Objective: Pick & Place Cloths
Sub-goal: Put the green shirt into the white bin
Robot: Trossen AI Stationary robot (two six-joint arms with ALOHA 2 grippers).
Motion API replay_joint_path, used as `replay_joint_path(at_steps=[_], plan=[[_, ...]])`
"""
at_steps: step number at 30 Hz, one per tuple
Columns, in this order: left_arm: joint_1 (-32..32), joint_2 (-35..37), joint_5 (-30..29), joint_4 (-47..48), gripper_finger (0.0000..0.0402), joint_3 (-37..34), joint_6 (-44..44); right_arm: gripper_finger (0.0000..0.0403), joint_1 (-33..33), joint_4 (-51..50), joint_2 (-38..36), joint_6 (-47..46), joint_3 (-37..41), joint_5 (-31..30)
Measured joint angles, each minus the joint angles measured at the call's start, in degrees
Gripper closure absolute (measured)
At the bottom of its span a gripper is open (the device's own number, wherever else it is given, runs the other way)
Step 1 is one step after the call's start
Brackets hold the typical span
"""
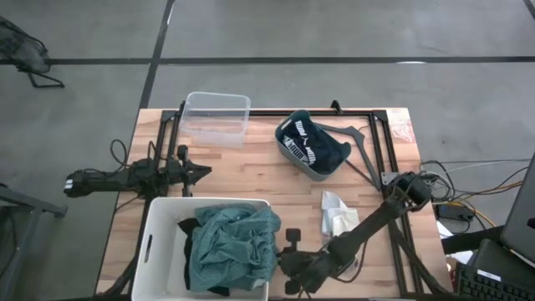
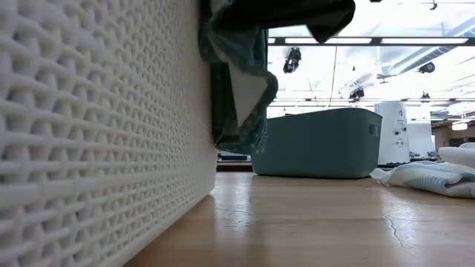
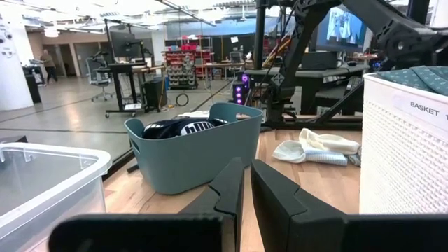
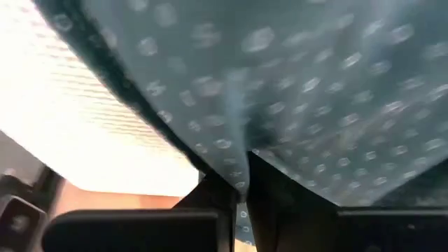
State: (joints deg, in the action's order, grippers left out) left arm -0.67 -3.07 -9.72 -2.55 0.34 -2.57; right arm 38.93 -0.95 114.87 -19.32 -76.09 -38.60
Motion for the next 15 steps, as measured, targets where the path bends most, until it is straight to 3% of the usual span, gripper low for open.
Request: replay_joint_path(at_steps=[5, 10, 15], plan=[[0.0, 0.0, 0.0, 0.0, 0.0367, 0.0, 0.0, 0.0392, 0.0, -11.7, -4.9, -0.9, -2.4, -4.5], [0.0, 0.0, 0.0, 0.0, 0.0367, 0.0, 0.0, 0.0393, -0.6, -14.8, -12.1, 7.1, -4.3, -7.4], [0.0, 0.0, 0.0, 0.0, 0.0367, 0.0, 0.0, 0.0394, -3.7, -14.4, -18.0, 16.1, -9.5, -1.9]])
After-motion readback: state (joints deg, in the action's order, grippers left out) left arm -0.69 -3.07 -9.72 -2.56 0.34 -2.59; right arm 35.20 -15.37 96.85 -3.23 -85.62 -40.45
